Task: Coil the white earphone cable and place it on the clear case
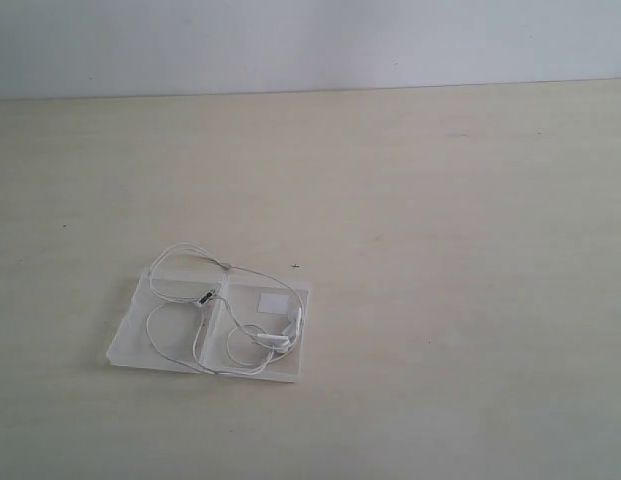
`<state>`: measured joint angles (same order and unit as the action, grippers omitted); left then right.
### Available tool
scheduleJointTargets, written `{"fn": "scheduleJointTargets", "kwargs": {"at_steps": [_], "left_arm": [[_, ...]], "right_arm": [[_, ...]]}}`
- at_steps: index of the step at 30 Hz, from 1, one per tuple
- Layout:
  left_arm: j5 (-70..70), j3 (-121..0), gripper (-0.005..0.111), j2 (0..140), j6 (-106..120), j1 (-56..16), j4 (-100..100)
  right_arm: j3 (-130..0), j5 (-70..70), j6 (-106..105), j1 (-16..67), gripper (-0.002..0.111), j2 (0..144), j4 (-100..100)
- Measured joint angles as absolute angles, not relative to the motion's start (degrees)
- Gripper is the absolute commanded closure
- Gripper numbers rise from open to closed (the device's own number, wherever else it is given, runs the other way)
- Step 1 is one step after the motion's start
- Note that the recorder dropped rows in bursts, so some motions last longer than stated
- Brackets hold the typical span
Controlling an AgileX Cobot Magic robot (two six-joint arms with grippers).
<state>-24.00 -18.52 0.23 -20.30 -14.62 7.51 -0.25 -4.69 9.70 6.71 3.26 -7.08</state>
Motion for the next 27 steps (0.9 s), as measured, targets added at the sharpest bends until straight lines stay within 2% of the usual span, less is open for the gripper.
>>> {"fn": "scheduleJointTargets", "kwargs": {"at_steps": [27], "left_arm": [[-24.0,-18.5,0.107,0.2,-20.2,-14.6,7.5]], "right_arm": [[-0.3,-4.7,4.3,6.7,0.108,3.1,0.0]]}}
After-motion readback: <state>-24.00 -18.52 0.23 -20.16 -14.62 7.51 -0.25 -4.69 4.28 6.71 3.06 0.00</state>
